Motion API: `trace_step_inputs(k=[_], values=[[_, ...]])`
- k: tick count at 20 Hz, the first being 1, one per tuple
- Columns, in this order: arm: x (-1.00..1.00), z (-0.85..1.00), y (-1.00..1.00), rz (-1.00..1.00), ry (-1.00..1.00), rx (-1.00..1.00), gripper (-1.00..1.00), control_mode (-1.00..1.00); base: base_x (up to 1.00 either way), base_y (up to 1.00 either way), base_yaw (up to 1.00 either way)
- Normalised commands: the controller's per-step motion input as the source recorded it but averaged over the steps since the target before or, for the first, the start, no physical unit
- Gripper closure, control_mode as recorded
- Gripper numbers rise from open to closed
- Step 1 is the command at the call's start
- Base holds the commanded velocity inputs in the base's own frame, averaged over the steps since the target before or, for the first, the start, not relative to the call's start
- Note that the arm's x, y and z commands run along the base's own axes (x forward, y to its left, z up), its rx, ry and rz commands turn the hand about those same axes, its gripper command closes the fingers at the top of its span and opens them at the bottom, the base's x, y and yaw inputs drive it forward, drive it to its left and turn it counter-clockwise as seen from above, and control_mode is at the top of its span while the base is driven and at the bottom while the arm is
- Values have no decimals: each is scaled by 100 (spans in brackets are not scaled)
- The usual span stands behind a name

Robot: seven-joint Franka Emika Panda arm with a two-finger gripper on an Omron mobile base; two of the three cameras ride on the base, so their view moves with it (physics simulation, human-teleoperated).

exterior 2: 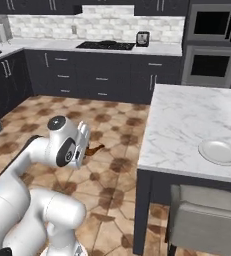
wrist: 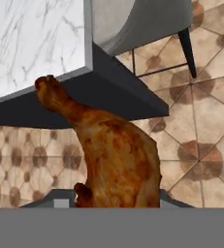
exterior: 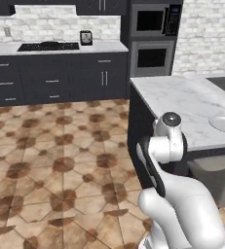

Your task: Take the chicken drumsticks from the pan and place one on each plate on the dining counter.

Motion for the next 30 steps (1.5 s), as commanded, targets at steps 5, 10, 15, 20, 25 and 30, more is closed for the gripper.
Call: trace_step_inputs(k=[5,10,15,20,25,30], values=[[0,0,0,0,0,0,100,100,0,-77,0],[0,0,0,0,0,0,100,100,0,-65,0],[0,0,0,0,0,0,100,100,7,-39,0],[0,0,0,0,0,0,100,100,30,-9,0],[0,0,0,0,0,0,100,100,41,-4,0],[0,0,0,0,0,0,100,100,46,-16,-4]])
